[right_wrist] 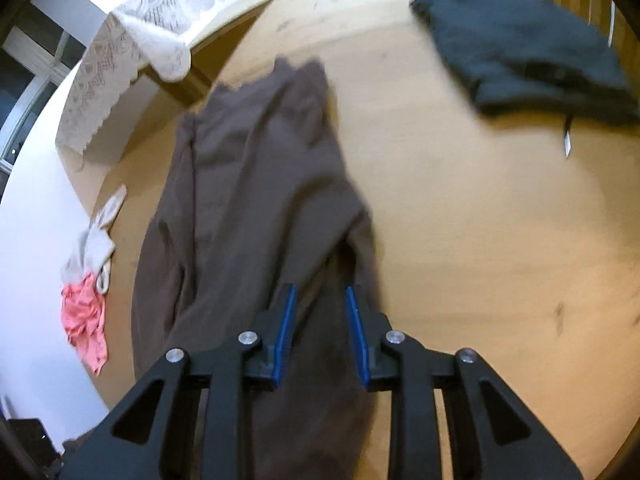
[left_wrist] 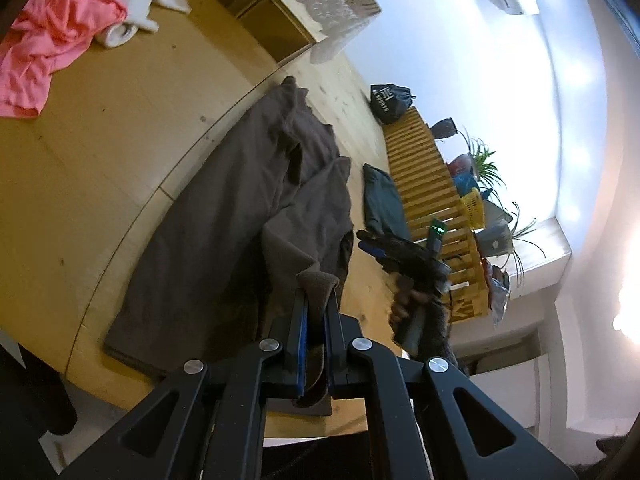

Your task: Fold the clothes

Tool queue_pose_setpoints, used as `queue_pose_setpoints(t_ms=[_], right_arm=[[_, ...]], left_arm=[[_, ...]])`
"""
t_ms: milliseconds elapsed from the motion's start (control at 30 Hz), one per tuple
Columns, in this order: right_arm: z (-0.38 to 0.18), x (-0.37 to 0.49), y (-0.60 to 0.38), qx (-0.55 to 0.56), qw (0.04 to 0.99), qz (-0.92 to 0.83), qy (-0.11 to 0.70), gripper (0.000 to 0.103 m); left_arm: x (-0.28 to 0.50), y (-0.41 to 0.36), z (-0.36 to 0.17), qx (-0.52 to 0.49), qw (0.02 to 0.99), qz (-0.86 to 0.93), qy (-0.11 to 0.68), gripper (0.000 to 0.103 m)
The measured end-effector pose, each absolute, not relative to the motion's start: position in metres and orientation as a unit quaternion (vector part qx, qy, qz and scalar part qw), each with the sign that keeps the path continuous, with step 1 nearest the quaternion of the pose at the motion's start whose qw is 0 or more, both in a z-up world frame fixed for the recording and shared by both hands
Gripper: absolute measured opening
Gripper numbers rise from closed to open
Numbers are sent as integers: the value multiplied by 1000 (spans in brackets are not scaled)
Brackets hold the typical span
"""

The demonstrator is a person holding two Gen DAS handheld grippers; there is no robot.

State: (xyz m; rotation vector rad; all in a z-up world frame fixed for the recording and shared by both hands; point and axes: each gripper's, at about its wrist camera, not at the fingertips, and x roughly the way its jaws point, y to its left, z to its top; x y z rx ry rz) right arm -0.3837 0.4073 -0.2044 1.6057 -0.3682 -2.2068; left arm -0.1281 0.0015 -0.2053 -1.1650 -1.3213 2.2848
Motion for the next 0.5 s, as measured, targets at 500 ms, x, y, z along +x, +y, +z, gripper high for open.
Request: queue_pose_setpoints(t_ms=[500], right_arm=[[-258, -424, 357, 604, 193, -728, -261, 34]], left_arm=[[-125, -10, -205, -390, 116, 791, -457, 6]])
